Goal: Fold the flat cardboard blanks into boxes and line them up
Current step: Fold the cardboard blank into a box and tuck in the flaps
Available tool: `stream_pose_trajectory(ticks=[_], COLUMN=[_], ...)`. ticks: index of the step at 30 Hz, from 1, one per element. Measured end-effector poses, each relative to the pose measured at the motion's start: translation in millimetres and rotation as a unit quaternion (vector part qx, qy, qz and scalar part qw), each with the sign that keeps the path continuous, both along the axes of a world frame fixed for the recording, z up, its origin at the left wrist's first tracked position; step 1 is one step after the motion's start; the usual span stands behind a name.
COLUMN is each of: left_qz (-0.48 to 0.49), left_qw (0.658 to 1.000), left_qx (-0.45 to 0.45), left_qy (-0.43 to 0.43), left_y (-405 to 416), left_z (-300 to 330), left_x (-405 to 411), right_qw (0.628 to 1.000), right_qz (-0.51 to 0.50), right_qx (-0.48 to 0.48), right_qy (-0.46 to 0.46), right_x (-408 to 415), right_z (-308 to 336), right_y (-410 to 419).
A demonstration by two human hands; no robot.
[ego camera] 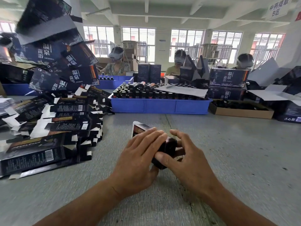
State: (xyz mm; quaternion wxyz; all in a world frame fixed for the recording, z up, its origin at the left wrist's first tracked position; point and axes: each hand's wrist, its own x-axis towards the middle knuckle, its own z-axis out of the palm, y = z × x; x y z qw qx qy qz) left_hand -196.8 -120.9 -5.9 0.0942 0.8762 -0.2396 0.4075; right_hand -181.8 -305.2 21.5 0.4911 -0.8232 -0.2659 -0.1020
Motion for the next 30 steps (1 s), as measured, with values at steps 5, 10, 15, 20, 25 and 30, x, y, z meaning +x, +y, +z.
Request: stream_pose_trajectory(ticks=[5, 10, 15, 20, 25, 30], left_qz=[0.014, 0.073, -0.069, -0.138, -0.152, -0.169], left_qw=[0.998, 0.988, 0.796, 0.78, 0.788, 0.793], left_qx=[0.065, -0.132, -0.529, -0.538, -0.523, -0.517], left_qy=[-0.017, -0.016, 0.287, 0.288, 0.287, 0.274], left_y=[3, 2, 12, 13, 3, 1], left_z=[-3, 0, 10, 12, 11, 14], left_x=[3, 3, 6, 11, 4, -2], right_qw=[0.996, 0.966, 0.965, 0.977, 0.974, 0.969], right_qz=[-0.007, -0.028, 0.027, 0.039, 0.044, 0.061], right_qx=[0.03, 0.14, 0.057, 0.042, 0.142, 0.192], right_qy=[0.089, 0.217, 0.254, 0.208, 0.173, 0.142], right_x=[7, 21, 20, 18, 20, 21], right_z=[-3, -2, -6, -3, 6, 7], right_y=[3, -6, -8, -6, -13, -16])
